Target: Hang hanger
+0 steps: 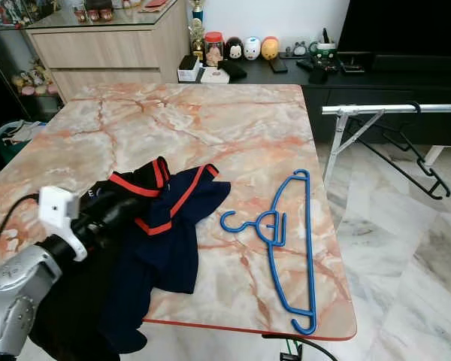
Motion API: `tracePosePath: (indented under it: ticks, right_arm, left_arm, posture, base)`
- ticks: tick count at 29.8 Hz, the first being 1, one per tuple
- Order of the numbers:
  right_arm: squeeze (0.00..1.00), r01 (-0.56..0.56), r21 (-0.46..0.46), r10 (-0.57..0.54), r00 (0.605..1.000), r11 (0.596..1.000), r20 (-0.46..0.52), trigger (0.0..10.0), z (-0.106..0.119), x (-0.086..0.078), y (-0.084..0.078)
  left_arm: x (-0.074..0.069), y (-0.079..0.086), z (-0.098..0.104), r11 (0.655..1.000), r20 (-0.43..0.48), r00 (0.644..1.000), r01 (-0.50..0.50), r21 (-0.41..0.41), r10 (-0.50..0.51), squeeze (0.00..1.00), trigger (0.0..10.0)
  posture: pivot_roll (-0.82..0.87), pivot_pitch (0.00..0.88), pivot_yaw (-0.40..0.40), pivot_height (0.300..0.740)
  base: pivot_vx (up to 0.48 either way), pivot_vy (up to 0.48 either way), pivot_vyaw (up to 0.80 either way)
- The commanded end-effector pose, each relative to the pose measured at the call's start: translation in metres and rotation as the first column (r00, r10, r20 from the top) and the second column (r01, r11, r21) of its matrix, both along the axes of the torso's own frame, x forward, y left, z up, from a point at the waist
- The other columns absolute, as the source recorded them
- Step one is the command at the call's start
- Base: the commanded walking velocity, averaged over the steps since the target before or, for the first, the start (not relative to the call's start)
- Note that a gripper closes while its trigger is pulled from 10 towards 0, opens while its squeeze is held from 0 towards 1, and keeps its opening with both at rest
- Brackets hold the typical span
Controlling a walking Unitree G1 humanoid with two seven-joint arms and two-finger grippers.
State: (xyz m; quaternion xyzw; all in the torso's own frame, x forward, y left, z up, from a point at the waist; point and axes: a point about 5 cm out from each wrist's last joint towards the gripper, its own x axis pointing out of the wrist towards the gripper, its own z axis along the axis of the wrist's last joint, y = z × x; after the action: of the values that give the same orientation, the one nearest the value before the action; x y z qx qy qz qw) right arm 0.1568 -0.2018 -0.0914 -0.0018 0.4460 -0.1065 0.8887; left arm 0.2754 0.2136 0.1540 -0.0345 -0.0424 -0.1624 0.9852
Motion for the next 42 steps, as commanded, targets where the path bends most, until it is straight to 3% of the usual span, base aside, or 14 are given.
tracePosePath:
  ticks: [1,13,19,25,26,30,32,34,36,37,38,39,40,42]
  right_arm:
    - [0.00,0.000,0.001,0.000,1.000,1.000,-0.005,10.0,-0.001,-0.001,0.000]
    - [0.00,0.006,-0.004,-0.006,1.000,1.000,0.000,10.0,0.000,0.000,0.000]
    - [0.00,0.007,-0.005,-0.007,1.000,1.000,-0.002,10.0,0.000,0.000,0.000]
    - [0.00,0.009,-0.005,-0.009,1.000,1.000,-0.001,10.0,0.000,0.000,0.000]
    - [0.00,0.009,-0.005,-0.009,1.000,1.000,-0.001,10.0,0.000,0.000,0.000]
    - [0.00,0.012,-0.006,-0.012,1.000,1.000,0.000,10.0,0.000,0.000,0.000]
    - [0.00,0.012,-0.006,-0.012,1.000,1.000,0.001,10.0,0.000,0.000,0.000]
    - [0.00,0.012,-0.006,-0.012,1.000,1.000,0.002,10.0,0.000,0.000,-0.001]
    - [0.00,0.009,-0.007,-0.009,1.000,1.000,0.003,10.0,0.000,0.000,-0.001]
    - [0.00,0.009,-0.007,-0.009,1.000,1.000,0.003,10.0,0.000,0.000,-0.001]
    - [0.00,0.007,-0.008,-0.007,1.000,1.000,0.003,10.0,0.000,0.000,-0.002]
    - [0.00,0.007,-0.008,-0.007,1.000,1.000,0.003,10.0,0.000,0.000,-0.002]
    - [0.00,0.005,-0.009,-0.005,1.000,1.000,0.004,10.0,0.001,0.000,-0.002]
    - [0.00,0.003,-0.009,-0.003,1.000,1.000,0.005,10.0,0.001,0.001,-0.002]
  left_arm:
    - [0.002,0.016,-0.003,0.989,0.011,0.989,-0.145,0.003,0.145,0.00,10.0]
    - [-0.009,0.026,-0.066,0.903,-0.114,0.895,-0.429,0.040,0.430,0.00,10.0]
    - [-0.023,0.055,-0.088,0.805,-0.162,0.789,-0.588,0.085,0.593,0.00,10.0]
    - [-0.048,0.090,-0.115,0.621,-0.206,0.589,-0.764,0.174,0.782,0.00,10.0]
    - [-0.048,0.090,-0.115,0.621,-0.206,0.589,-0.764,0.174,0.782,0.00,10.0]
    - [-0.071,0.115,-0.124,0.449,-0.184,0.414,-0.863,0.233,0.892,0.00,10.0]
    - [-0.074,0.119,-0.125,0.420,-0.185,0.385,-0.877,0.232,0.904,0.00,10.0]
    - [-0.074,0.120,-0.124,0.433,-0.200,0.396,-0.881,0.193,0.896,0.00,10.0]
    - [-0.051,0.101,-0.106,0.598,-0.151,0.582,-0.796,0.100,0.799,0.00,10.0]
    - [-0.051,0.101,-0.106,0.598,-0.151,0.582,-0.796,0.100,0.799,0.00,10.0]
    - [-0.039,0.087,-0.096,0.676,-0.119,0.668,-0.735,0.054,0.735,0.00,10.0]
    - [-0.039,0.087,-0.096,0.676,-0.119,0.668,-0.735,0.054,0.735,0.00,10.0]
    - [-0.014,0.050,-0.070,0.835,-0.039,0.834,-0.551,0.001,0.550,0.00,10.0]
    - [-0.003,0.024,-0.058,0.911,-0.007,0.912,-0.411,-0.013,0.411,0.00,10.0]
  posture:
    - [0.12,0.000,0.024,0.740]
    - [0.10,0.005,0.028,0.740]
    - [0.10,0.010,0.027,0.740]
    - [0.10,0.008,0.029,0.740]
    - [0.10,0.008,0.029,0.740]
    - [0.10,0.009,0.027,0.740]
    - [0.10,0.009,0.027,0.740]
    - [0.10,0.012,0.023,0.740]
    - [0.11,0.015,0.018,0.740]
    - [0.11,0.015,0.018,0.740]
    - [0.11,0.015,0.017,0.740]
    - [0.11,0.015,0.017,0.740]
    - [0.11,0.014,0.015,0.740]
    - [0.11,0.014,0.016,0.740]
  base:
    - [0.000,0.000,0.00]
    - [0.000,0.000,0.00]
    - [0.000,0.000,0.00]
    - [0.000,0.000,0.00]
    - [0.000,0.000,0.00]
    - [0.000,0.000,0.00]
    - [0.000,0.000,0.00]
    - [0.000,0.000,0.00]
    - [0.000,0.000,0.00]
    - [0.000,0.000,0.00]
    - [0.000,0.000,0.00]
    - [0.000,0.000,0.00]
    - [0.000,0.000,0.00]
    - [0.000,0.000,0.00]
